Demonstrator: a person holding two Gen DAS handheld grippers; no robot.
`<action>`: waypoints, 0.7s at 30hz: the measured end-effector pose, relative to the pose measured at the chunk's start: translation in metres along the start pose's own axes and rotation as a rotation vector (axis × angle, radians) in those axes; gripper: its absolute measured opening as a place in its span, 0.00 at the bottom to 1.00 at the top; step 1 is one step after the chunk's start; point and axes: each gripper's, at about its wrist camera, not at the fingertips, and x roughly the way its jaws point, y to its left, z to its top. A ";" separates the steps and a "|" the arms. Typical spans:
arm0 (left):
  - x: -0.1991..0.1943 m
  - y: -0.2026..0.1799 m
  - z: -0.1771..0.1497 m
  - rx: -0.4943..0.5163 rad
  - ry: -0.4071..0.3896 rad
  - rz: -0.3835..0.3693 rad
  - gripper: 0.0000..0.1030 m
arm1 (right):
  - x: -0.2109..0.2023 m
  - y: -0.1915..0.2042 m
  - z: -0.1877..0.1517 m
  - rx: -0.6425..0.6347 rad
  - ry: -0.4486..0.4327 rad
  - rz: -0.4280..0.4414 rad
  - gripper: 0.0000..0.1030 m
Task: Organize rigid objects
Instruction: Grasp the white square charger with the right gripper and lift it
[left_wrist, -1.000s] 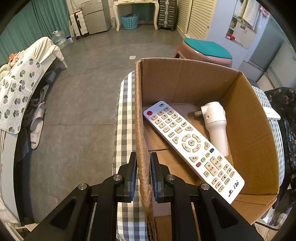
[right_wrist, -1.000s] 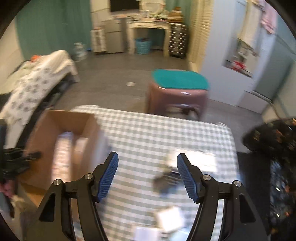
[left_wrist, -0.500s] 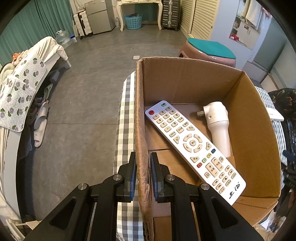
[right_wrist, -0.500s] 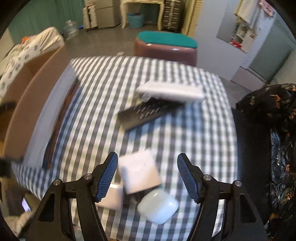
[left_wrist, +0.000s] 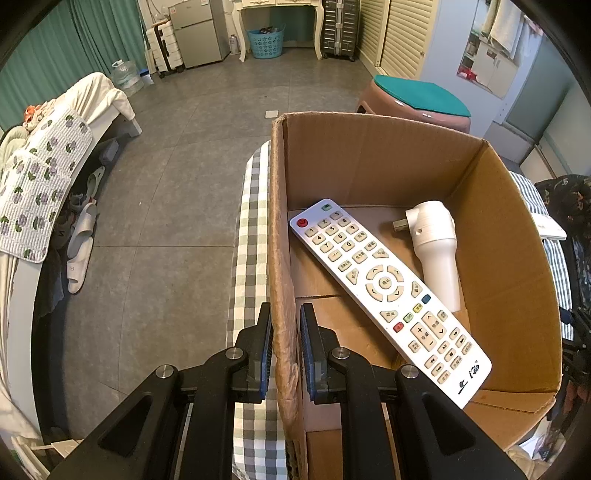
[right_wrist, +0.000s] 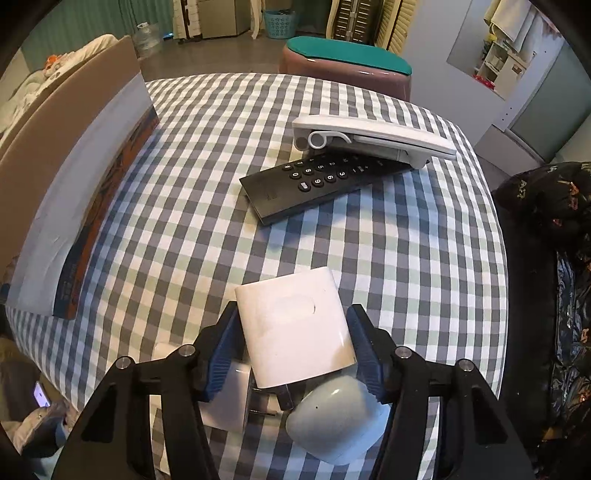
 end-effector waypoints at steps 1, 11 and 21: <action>0.000 0.000 0.000 0.000 0.000 0.000 0.14 | 0.000 0.000 0.000 -0.001 -0.002 0.001 0.55; 0.000 0.000 0.001 -0.001 0.000 -0.002 0.14 | -0.013 -0.001 0.011 -0.010 -0.037 -0.004 0.51; 0.001 -0.005 0.003 0.002 0.008 -0.024 0.14 | -0.048 0.010 0.031 -0.043 -0.125 -0.006 0.51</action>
